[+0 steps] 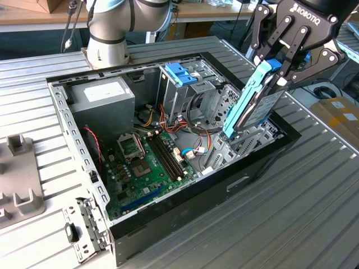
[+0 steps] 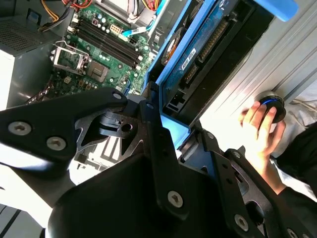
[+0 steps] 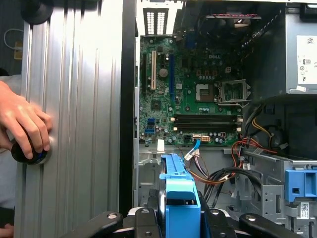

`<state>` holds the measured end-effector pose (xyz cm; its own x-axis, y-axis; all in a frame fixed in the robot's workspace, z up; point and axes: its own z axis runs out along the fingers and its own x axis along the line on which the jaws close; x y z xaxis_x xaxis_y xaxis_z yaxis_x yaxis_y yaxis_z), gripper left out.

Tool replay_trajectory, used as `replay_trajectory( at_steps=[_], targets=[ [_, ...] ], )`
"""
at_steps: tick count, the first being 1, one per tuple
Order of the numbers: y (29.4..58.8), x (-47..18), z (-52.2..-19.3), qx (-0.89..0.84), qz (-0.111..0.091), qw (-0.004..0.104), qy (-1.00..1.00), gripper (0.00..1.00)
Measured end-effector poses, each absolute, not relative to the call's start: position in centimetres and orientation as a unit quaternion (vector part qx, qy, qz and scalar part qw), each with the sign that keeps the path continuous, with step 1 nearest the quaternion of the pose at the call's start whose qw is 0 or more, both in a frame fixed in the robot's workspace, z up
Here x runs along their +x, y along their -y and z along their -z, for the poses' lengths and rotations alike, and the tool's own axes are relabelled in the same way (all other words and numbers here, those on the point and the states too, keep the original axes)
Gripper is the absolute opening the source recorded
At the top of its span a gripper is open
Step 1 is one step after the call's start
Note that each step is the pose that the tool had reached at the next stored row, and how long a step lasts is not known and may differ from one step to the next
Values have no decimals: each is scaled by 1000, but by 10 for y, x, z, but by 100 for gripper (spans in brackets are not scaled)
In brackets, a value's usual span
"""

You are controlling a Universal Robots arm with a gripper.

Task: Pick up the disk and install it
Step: 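Pick up the disk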

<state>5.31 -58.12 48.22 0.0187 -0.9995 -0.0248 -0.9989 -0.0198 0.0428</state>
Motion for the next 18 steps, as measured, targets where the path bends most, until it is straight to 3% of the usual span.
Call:
replay_trajectory(
  at_steps=[18],
  targets=[
    [581, 75, -481, 714, 24, 7, 700, 37]
  ],
)
